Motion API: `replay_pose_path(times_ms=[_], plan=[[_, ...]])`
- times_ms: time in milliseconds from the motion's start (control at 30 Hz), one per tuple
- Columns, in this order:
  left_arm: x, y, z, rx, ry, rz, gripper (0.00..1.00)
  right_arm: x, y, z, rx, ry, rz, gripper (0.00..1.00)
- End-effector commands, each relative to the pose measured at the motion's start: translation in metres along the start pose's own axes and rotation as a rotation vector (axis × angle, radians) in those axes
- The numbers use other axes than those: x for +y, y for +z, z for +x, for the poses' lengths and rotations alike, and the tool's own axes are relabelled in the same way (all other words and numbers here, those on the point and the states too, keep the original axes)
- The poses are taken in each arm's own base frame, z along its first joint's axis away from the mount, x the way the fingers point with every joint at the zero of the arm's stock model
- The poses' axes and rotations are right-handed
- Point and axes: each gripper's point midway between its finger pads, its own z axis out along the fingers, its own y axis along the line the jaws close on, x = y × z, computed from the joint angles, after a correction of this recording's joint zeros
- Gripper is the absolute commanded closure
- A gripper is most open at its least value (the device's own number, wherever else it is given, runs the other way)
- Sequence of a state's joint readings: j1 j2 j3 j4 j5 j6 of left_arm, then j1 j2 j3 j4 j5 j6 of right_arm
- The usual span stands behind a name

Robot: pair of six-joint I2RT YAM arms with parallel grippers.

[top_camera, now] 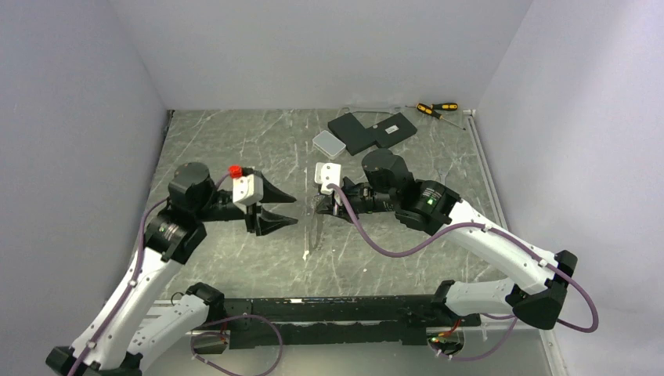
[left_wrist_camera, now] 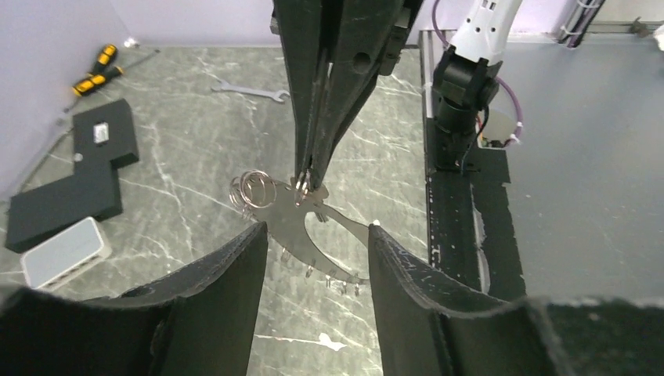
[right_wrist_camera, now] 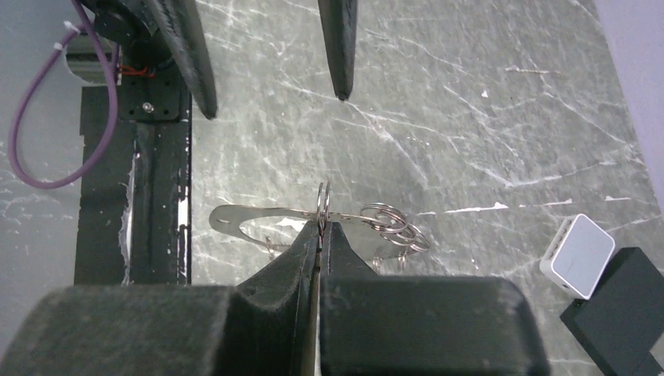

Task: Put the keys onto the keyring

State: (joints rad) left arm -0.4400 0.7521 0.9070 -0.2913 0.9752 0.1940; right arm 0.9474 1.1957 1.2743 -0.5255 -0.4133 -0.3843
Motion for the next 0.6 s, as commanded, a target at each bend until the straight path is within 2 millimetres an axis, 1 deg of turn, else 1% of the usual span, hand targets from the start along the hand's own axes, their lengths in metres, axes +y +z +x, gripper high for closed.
replay_pose_path(times_ms=[0,67,100,300,433,500,567], plan=[[-0.003,0.006,-0.005,0.040,-0.019,0.091,0.48,-0.002,-0.006,-0.010,0.028,-0.046,0.013,1.00],[-0.002,0.012,-0.003,0.062,-0.045,0.119,0.53,0.003,-0.005,-0.009,0.032,-0.047,-0.004,1.00],[-0.003,0.014,-0.002,0.069,-0.051,0.134,0.54,0.005,-0.005,-0.008,0.032,-0.048,-0.010,1.00],[-0.007,0.029,0.003,0.090,-0.069,0.189,0.54,0.011,-0.005,-0.010,0.021,-0.054,-0.029,1.00],[-0.014,0.033,0.004,0.093,-0.090,0.236,0.55,0.012,-0.004,-0.011,0.013,-0.058,-0.033,1.00],[-0.013,0.035,0.005,0.092,-0.093,0.235,0.56,0.013,-0.004,-0.011,0.011,-0.055,-0.037,1.00],[-0.011,0.037,0.006,0.093,-0.092,0.229,0.59,0.014,-0.004,-0.013,0.006,-0.056,-0.042,1.00]])
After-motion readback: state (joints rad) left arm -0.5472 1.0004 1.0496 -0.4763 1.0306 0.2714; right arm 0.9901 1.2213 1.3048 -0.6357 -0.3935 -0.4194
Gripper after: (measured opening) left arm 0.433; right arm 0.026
